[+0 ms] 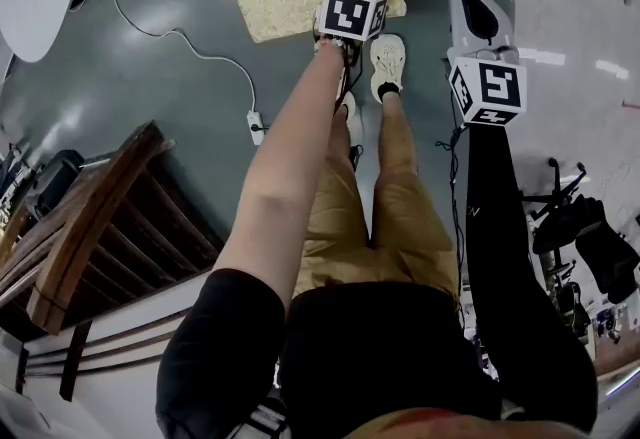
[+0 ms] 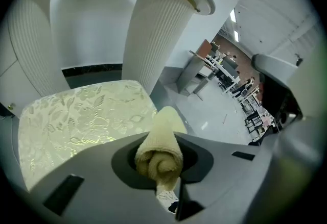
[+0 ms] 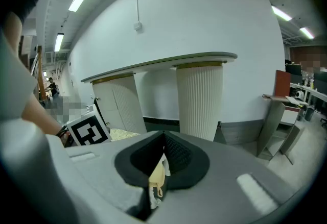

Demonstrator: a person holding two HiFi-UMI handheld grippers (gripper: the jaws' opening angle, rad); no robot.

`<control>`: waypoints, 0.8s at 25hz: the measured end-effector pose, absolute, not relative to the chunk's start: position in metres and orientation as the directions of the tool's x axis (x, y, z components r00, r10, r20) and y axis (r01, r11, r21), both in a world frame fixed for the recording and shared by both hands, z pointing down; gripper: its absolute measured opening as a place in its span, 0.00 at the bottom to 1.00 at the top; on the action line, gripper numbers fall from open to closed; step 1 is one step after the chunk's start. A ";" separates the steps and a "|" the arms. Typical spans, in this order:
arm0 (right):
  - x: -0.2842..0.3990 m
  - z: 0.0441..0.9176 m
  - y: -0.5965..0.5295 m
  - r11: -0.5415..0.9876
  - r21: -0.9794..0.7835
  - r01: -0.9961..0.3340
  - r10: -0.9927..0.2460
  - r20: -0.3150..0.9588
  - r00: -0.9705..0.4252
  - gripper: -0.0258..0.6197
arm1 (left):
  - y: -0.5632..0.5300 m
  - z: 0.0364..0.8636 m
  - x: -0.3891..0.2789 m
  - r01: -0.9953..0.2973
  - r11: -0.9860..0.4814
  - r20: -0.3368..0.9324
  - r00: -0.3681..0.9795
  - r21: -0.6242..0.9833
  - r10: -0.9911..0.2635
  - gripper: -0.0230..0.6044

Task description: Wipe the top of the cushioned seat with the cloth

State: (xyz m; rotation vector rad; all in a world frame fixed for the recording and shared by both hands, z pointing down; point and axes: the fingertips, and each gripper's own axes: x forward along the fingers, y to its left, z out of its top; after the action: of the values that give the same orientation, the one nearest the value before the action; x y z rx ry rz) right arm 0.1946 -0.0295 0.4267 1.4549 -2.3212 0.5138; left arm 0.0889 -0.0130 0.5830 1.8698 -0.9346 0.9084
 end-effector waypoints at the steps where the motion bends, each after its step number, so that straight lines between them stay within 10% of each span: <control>1: 0.193 0.427 -0.028 0.406 -0.116 -0.906 -0.778 0.477 -0.410 0.04 | -0.013 0.585 0.080 -0.865 -0.364 0.855 0.450 0.346 -0.258 0.13; 20: 0.065 0.415 -0.009 0.487 -0.080 -0.870 -0.748 0.475 -0.463 0.04 | 0.030 0.601 -0.192 -0.970 -0.150 0.937 0.225 0.190 -0.266 0.13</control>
State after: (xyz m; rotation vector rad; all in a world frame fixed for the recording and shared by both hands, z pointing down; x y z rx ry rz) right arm 0.0645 -0.0091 0.4148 1.3508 -2.3590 0.4422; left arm -0.1917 0.0298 0.6008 1.6018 -1.1875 0.9872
